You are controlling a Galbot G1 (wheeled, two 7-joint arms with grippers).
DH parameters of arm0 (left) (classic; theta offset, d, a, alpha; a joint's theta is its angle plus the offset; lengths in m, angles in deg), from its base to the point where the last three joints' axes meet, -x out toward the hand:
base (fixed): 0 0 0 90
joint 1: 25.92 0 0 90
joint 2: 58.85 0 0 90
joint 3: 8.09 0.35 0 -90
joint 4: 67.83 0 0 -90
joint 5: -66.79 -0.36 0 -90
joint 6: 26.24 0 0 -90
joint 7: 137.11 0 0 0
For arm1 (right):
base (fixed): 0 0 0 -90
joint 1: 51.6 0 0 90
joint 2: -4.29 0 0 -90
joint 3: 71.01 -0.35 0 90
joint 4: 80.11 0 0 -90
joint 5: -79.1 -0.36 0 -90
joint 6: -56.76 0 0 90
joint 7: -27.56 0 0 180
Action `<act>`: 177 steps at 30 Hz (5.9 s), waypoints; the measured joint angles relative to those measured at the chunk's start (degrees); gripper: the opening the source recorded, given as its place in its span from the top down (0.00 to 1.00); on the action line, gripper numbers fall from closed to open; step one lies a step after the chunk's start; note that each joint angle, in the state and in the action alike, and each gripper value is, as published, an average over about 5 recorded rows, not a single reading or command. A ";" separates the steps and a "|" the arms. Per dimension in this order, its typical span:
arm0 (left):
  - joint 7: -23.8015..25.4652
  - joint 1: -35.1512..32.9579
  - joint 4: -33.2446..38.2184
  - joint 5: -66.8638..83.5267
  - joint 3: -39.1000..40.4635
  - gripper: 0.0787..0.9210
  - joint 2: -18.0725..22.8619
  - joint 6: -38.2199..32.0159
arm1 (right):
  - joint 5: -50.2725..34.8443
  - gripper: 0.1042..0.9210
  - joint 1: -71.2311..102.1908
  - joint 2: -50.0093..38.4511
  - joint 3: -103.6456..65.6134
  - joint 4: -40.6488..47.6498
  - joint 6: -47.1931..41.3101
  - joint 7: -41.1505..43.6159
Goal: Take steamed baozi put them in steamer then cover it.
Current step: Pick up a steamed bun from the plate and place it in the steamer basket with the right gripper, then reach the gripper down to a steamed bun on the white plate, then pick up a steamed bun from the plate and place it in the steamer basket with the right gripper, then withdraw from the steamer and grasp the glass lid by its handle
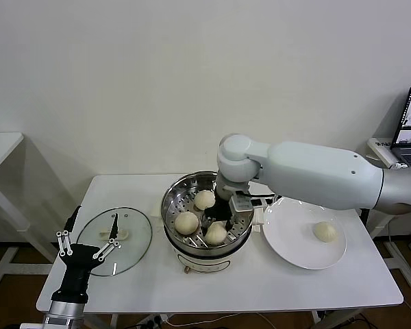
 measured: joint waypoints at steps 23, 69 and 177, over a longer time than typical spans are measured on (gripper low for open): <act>-0.01 0.22 -0.32 0.77 -0.24 0.12 -0.09 -0.32 | 1.91 0.12 -0.07 0.29 -2.05 1.38 0.59 1.22; 0.08 -0.71 0.33 0.33 -0.01 0.12 -0.46 0.61 | -12.58 0.12 20.38 -19.26 -15.83 43.06 -38.90 -0.48; -2.12 1.45 -0.30 -0.22 -0.04 0.12 -0.58 1.96 | -35.94 0.12 -8.59 -1.18 7.82 15.54 -50.57 -3.35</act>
